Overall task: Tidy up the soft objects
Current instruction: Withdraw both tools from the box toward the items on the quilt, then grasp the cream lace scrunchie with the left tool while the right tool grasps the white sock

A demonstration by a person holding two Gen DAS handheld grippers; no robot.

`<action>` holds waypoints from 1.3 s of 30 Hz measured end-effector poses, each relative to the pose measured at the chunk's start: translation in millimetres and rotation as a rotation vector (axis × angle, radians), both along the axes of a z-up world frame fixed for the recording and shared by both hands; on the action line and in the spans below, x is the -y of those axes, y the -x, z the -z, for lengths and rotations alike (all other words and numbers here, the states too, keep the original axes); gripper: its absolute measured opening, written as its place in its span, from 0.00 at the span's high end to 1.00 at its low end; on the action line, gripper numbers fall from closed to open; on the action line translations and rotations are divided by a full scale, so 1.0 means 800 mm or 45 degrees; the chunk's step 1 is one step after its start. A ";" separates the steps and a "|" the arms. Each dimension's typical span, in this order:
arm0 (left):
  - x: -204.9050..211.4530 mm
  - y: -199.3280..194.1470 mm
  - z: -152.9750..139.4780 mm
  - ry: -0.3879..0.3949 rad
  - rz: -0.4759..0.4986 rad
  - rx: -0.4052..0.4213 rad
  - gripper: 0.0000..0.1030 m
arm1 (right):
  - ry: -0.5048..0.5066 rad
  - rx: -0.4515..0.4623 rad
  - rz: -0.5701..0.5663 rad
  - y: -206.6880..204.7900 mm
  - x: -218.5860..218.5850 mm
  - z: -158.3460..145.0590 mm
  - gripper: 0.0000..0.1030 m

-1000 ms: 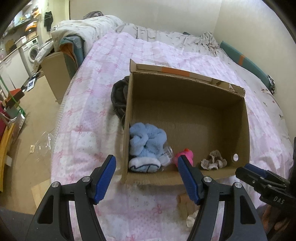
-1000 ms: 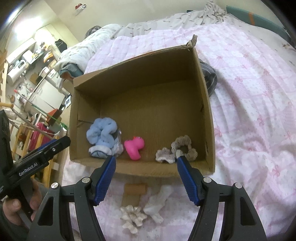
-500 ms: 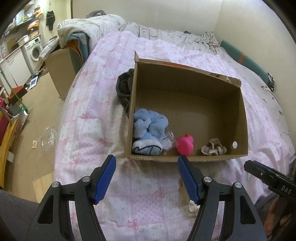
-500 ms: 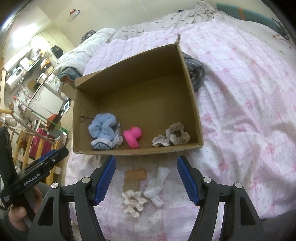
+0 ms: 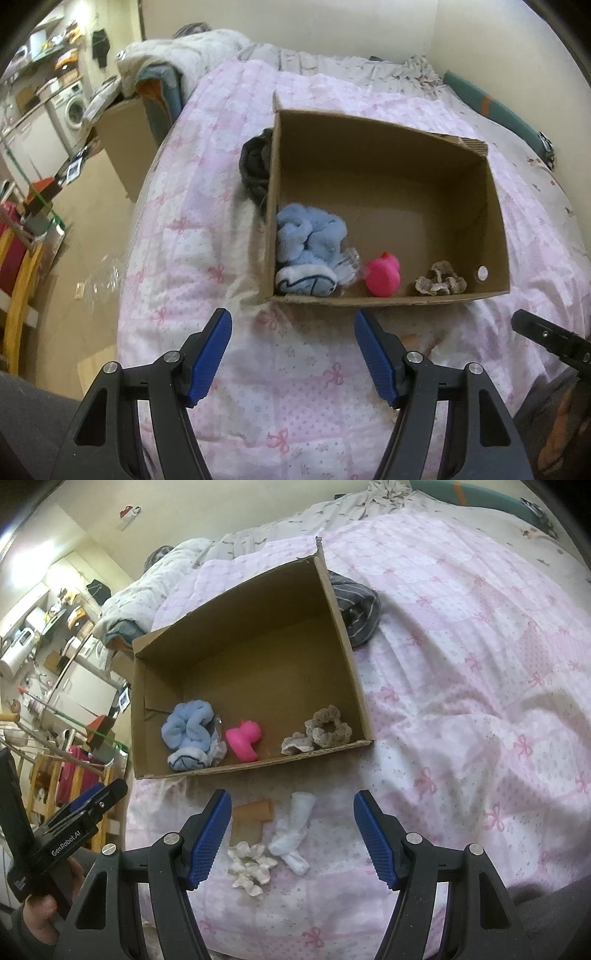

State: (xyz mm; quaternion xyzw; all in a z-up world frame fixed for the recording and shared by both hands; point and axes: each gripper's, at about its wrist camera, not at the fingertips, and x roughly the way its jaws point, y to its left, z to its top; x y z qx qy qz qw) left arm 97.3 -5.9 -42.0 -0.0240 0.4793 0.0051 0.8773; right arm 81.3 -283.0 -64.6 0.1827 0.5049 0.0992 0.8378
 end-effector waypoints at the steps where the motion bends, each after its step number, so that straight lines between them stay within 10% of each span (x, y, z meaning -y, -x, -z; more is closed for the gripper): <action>1: -0.003 -0.001 0.003 0.009 -0.014 -0.015 0.36 | -0.001 0.001 -0.001 0.000 0.000 0.000 0.29; 24: 0.034 0.003 0.052 0.083 0.102 -0.228 0.36 | 0.036 -0.470 -0.138 -0.036 -0.060 0.116 0.44; 27: 0.044 0.008 0.057 0.125 0.129 -0.249 0.36 | 0.006 -0.484 -0.172 -0.040 -0.067 0.118 0.70; 39: 0.129 0.018 0.129 0.222 0.340 -0.506 0.47 | -0.094 -0.329 -0.048 -0.022 -0.015 0.064 0.75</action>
